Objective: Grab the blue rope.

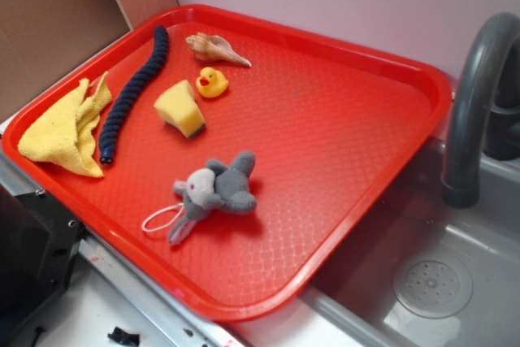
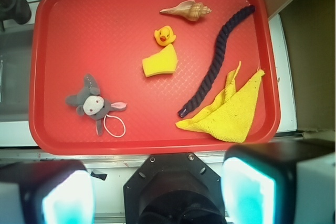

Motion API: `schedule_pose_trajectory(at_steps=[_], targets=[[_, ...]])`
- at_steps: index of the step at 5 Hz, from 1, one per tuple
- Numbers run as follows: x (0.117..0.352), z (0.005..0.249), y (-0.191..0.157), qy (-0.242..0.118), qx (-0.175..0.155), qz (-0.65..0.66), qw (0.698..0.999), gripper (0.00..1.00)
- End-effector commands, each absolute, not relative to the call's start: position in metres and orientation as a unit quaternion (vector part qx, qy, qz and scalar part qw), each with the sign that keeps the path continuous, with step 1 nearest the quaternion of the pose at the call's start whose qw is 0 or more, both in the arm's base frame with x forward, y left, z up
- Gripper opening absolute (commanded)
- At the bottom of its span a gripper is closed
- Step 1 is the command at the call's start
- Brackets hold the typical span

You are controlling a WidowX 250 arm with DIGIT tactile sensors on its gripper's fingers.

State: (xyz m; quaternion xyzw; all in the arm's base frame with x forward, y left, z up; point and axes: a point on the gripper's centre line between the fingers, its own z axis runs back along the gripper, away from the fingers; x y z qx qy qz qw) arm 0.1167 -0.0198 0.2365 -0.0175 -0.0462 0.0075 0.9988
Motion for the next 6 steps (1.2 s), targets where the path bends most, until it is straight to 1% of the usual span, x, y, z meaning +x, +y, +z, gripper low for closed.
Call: schedule_pose_trajectory(at_steps=[1, 2, 3, 4, 5, 6], targets=[[0.117, 0.236, -0.02, -0.046, -0.018, 0.008, 0.999, 1.0], [0.134, 0.215, 0.001, -0.091, -0.021, 0.089, 0.992, 1.0], [0.149, 0.194, 0.019, -0.128, -0.009, 0.13, 0.983, 1.0], [0.169, 0.169, 0.042, -0.149, 0.018, 0.163, 0.975, 1.0], [0.185, 0.145, 0.071, -0.164, 0.033, 0.179, 0.969, 1.0], [0.202, 0.125, 0.09, -0.175, 0.031, 0.196, 0.964, 1.0]])
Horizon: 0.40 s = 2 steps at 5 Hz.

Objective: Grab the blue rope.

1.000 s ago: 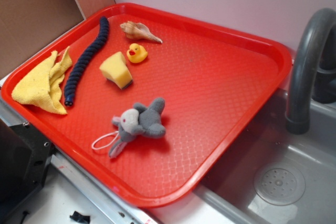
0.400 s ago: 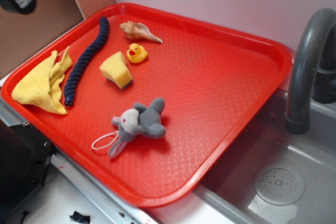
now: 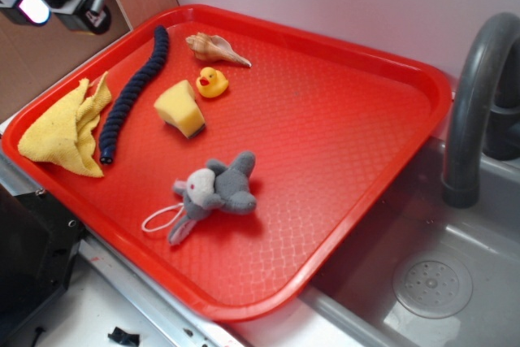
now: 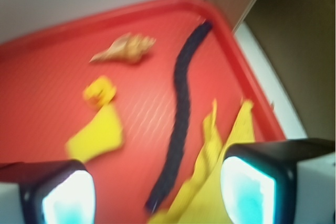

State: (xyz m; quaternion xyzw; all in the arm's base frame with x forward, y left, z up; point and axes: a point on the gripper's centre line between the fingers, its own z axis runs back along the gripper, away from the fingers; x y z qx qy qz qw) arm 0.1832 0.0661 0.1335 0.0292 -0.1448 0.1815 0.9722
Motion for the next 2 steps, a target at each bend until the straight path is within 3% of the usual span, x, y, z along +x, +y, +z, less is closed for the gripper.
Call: schedule_pose_trajectory(at_steps=[1, 2], targets=[[0.22, 0.095, 0.107, -0.16, 0.015, 0.183, 0.97, 1.0], [0.23, 0.063, 0.113, -0.15, 0.007, 0.181, 0.972, 1.0]])
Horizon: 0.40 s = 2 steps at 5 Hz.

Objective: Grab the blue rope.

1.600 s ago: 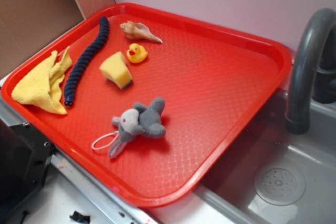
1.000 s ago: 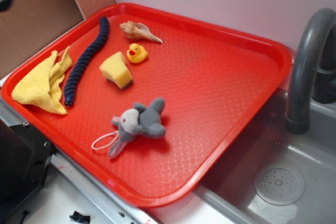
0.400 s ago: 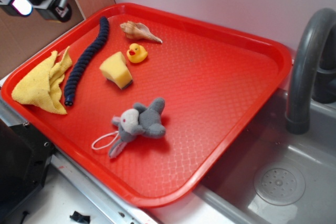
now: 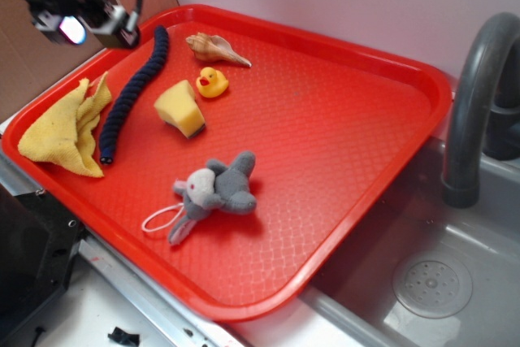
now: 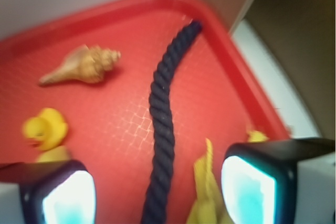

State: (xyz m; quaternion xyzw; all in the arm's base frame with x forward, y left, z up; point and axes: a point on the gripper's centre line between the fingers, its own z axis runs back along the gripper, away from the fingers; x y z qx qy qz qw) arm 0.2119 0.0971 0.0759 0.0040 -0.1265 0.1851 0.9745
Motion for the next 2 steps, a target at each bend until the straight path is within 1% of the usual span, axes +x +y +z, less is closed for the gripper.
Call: schedule_pose_trajectory(at_steps=[1, 2], targets=[[0.2349, 0.0325, 0.1082, -0.118, -0.024, 0.17, 0.978, 1.0], [0.238, 0.0269, 0.101, -0.11, -0.026, 0.156, 0.981, 1.0]])
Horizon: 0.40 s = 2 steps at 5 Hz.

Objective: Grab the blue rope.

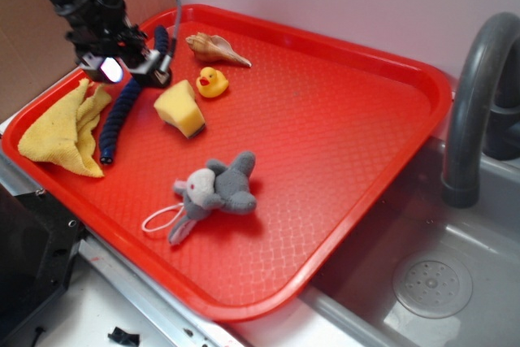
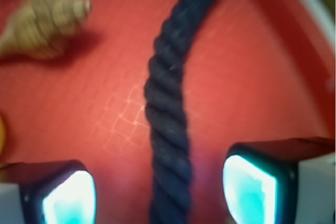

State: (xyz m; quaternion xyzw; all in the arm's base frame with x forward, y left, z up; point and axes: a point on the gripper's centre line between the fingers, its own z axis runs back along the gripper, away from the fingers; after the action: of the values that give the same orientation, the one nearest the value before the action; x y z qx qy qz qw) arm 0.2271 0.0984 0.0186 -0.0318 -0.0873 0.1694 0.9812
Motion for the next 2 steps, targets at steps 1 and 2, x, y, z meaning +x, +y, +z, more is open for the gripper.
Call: schedule_pose_trajectory(at_steps=[1, 2], targets=[[0.2364, 0.021, 0.0958, -0.099, -0.012, 0.147, 0.984, 1.0], [0.2346, 0.019, 0.0941, -0.098, 0.004, 0.149, 0.984, 0.0]])
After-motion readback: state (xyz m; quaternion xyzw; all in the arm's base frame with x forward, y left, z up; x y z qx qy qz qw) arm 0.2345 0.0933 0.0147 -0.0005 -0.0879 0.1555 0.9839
